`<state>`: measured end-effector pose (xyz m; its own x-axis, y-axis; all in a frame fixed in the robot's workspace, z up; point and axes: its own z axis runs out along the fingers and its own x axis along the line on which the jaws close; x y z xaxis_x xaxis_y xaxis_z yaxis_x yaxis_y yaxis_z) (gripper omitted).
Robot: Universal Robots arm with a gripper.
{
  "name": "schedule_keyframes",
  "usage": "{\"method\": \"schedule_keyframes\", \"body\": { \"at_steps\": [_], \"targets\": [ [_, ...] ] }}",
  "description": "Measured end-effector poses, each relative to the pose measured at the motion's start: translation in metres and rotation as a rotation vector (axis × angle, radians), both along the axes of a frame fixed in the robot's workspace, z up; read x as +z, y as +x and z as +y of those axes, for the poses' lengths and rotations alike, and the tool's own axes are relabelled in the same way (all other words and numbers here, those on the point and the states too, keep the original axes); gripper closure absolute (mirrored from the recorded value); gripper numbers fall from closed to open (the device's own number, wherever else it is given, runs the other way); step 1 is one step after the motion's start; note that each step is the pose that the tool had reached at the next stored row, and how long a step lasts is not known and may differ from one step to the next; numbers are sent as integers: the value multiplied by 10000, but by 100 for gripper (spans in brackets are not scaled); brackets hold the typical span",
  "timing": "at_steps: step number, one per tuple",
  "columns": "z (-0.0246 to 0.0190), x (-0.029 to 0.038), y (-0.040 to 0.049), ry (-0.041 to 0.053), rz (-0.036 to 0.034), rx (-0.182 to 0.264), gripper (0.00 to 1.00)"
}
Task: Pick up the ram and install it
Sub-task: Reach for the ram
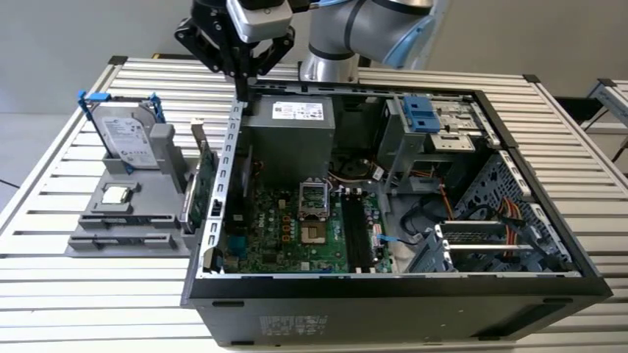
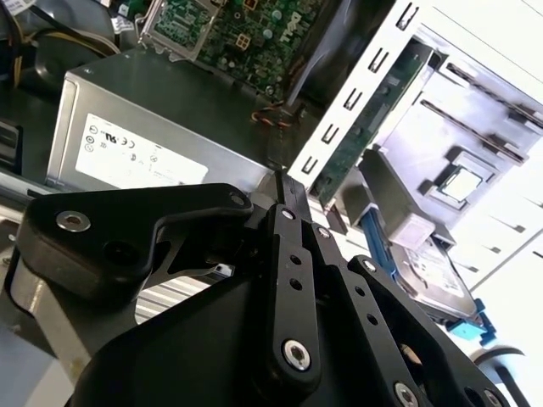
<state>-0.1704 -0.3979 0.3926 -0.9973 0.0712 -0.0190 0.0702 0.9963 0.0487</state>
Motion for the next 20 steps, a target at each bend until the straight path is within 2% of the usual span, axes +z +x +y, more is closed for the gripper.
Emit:
{"method": "schedule_keyframes", "body": {
  "at_steps": [20],
  "targets": [
    [0, 0, -68, 0, 0, 1, 100]
  ]
}}
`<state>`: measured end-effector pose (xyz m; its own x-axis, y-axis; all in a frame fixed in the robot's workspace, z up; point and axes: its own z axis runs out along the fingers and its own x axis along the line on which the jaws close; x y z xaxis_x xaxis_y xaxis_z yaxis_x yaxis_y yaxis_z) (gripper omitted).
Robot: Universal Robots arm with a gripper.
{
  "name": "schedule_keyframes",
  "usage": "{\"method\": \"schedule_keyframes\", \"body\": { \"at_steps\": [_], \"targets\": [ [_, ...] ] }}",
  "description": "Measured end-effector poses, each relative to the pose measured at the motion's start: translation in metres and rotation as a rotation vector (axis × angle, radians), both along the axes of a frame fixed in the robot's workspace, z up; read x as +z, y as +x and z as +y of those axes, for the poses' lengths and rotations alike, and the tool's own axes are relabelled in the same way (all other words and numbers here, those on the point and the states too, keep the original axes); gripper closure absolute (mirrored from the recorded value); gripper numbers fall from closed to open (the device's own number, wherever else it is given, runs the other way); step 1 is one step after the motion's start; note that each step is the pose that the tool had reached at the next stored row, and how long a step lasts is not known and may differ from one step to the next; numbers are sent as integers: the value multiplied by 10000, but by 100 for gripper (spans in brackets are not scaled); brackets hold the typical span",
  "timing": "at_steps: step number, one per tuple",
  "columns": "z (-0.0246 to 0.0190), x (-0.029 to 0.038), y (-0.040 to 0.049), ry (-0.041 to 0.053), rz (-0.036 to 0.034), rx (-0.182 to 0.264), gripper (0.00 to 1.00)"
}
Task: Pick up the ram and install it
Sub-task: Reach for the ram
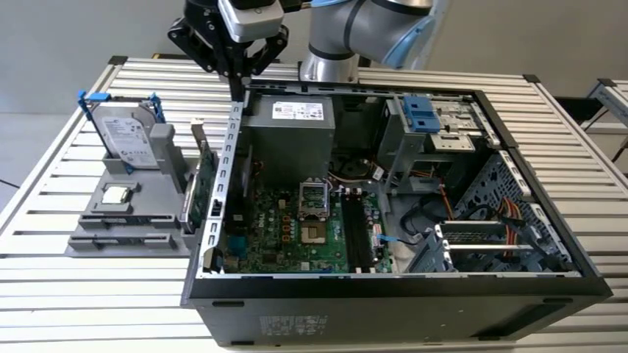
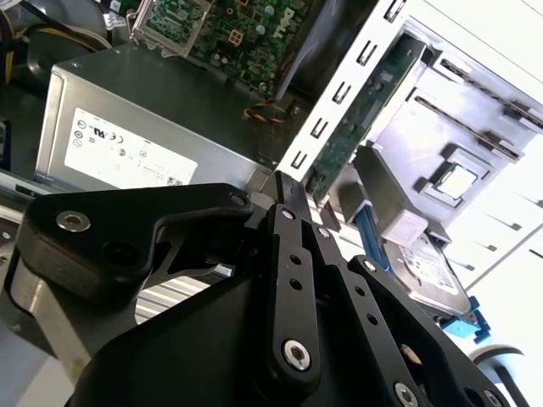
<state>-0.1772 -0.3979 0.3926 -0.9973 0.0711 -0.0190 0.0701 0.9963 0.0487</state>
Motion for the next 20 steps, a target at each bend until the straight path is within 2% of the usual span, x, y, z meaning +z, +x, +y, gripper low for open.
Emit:
{"method": "schedule_keyframes", "body": {
  "at_steps": [20],
  "targets": [
    [2, -1, -41, 0, 1, -1, 100]
  ]
}}
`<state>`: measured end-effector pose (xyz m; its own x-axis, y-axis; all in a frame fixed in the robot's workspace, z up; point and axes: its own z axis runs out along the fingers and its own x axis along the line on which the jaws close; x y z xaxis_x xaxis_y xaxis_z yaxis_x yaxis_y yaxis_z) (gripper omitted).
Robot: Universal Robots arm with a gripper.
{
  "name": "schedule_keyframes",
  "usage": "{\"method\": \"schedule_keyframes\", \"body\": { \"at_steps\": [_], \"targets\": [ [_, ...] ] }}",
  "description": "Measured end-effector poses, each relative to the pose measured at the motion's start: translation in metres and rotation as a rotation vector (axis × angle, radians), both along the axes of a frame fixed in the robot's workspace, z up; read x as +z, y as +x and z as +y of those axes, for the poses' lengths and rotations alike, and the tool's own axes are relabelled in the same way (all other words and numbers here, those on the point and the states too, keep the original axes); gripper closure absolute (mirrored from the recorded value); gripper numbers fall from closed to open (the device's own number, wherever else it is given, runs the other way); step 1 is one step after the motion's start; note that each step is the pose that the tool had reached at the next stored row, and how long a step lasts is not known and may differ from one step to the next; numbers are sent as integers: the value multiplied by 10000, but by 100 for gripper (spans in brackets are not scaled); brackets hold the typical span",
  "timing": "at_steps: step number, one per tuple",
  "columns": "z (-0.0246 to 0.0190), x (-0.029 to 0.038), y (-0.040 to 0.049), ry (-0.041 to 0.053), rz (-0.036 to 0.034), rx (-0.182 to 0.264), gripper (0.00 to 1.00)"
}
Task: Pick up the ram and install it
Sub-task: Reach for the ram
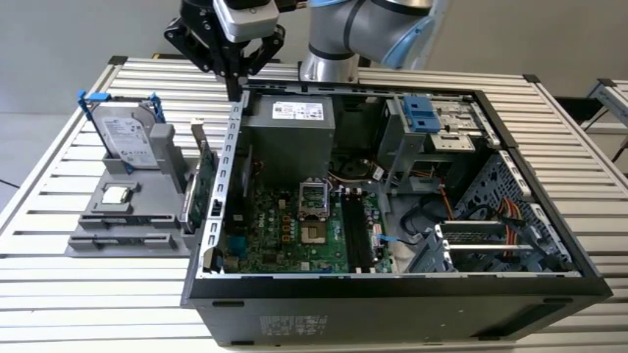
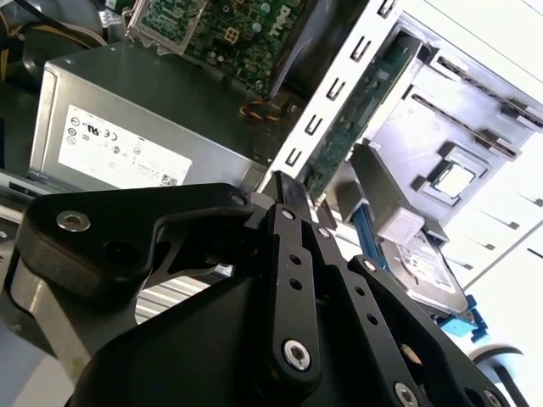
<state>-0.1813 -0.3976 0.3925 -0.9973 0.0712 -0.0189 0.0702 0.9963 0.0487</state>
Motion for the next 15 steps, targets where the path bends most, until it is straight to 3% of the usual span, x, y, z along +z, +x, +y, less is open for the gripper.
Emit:
{"method": "schedule_keyframes", "body": {
  "at_steps": [15],
  "targets": [
    [4, -1, -34, 0, 1, 0, 100]
  ]
}}
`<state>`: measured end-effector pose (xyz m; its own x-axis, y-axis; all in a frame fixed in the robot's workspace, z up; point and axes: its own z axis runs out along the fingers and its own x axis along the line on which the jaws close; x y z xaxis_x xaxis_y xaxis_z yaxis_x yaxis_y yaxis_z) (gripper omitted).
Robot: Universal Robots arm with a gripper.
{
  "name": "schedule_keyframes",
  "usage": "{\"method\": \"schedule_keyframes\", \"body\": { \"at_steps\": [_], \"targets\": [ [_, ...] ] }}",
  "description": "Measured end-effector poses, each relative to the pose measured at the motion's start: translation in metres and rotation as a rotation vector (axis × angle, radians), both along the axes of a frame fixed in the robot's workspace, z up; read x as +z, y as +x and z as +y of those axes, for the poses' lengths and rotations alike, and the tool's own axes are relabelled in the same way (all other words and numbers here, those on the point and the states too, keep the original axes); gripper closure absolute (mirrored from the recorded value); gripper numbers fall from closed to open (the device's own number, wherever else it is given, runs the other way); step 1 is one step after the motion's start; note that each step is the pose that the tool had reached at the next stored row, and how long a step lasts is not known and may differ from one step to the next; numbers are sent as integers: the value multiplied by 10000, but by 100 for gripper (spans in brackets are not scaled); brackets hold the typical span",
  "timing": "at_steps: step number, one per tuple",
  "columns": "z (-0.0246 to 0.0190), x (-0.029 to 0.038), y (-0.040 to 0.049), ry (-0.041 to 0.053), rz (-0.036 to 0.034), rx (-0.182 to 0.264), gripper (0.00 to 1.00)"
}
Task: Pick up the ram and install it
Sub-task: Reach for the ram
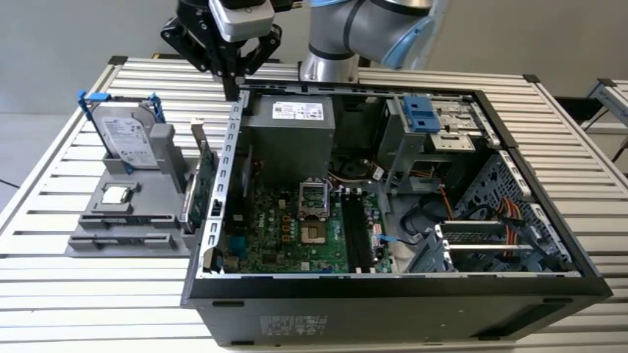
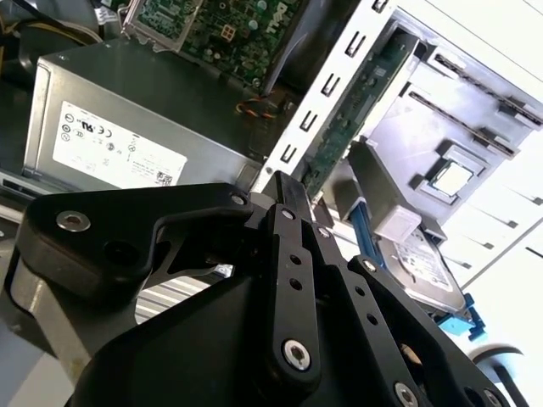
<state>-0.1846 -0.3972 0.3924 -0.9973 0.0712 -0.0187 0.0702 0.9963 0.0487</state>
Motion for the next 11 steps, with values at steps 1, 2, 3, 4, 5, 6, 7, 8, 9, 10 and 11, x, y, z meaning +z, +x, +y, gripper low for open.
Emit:
{"method": "schedule_keyframes", "body": {
  "at_steps": [1, 2, 3, 4, 5, 6, 7, 8, 9, 10, 11],
  "targets": [
    [0, 0, -2, 0, 0, 0, 100],
    [0, 0, -5, 0, 0, -1, 100],
    [0, 0, -8, 0, 0, -1, 100],
    [0, 0, -12, 0, 0, -1, 100],
    [0, 0, -21, -1, 1, -1, 100],
    [0, 0, -35, 0, 0, 0, 100],
    [0, 0, -52, 1, 0, 0, 100],
    [1, 0, -67, 0, 0, 0, 100],
    [1, 0, -83, 1, 0, 0, 100],
    [1, 0, -96, 0, 0, 0, 100],
    [1, 0, -109, 0, 0, -1, 100]
  ]
}}
